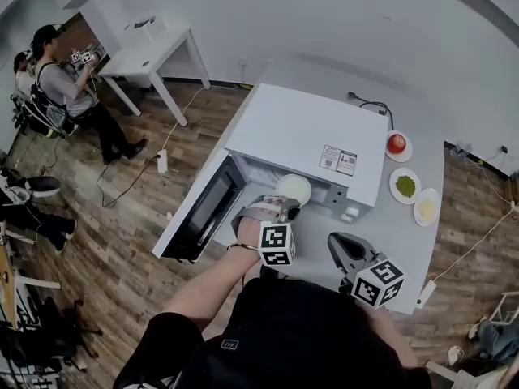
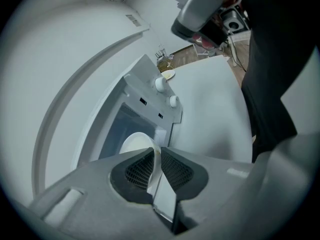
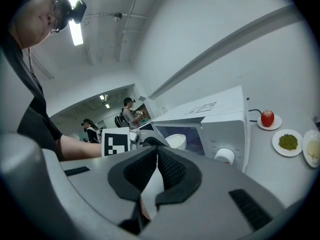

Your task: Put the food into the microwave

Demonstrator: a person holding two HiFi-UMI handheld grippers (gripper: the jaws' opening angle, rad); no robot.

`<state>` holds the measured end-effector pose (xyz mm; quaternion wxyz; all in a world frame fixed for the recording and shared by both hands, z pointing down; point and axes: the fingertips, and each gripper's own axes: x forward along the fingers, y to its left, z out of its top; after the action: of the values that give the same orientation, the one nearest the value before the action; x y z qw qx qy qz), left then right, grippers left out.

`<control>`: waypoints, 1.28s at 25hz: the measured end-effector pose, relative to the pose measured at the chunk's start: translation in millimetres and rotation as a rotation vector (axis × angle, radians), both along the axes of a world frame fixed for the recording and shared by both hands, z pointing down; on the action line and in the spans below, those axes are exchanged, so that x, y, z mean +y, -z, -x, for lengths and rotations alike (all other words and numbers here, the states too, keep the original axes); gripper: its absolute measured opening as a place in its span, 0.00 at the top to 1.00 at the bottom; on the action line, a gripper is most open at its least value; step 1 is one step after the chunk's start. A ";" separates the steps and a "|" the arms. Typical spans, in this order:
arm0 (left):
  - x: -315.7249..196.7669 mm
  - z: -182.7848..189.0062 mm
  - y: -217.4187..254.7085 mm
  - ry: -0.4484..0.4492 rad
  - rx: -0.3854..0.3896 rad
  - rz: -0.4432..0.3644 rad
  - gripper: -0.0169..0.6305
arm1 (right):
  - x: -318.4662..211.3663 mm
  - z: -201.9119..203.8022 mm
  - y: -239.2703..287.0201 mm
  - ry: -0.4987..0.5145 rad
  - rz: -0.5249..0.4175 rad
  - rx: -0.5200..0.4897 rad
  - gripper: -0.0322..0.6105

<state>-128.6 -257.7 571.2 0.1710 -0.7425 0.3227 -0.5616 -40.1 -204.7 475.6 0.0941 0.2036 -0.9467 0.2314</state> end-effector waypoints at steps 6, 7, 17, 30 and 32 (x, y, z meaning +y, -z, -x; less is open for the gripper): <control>-30.2 25.1 -33.0 -0.048 0.012 0.046 0.90 | -17.9 21.2 -3.0 -0.076 0.001 0.062 0.92; -35.0 27.9 -38.5 -0.060 0.008 0.049 0.90 | -19.8 22.8 -4.8 -0.089 0.008 0.076 0.92; -73.5 31.6 -67.4 -0.130 0.024 0.032 0.90 | -30.9 28.7 -15.4 -0.174 0.016 0.178 0.92; -121.4 35.7 -74.0 -0.106 0.034 -0.004 0.90 | -32.8 6.4 -19.9 -0.260 0.039 0.184 0.92; -124.7 37.1 -73.1 -0.099 0.020 -0.018 0.90 | -31.6 2.5 -19.5 -0.266 0.038 0.183 0.92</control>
<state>-165.7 -382.4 644.3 0.2022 -0.7615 0.2922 -0.5420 -42.6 -236.2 495.1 0.1524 0.3455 -0.8942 0.2403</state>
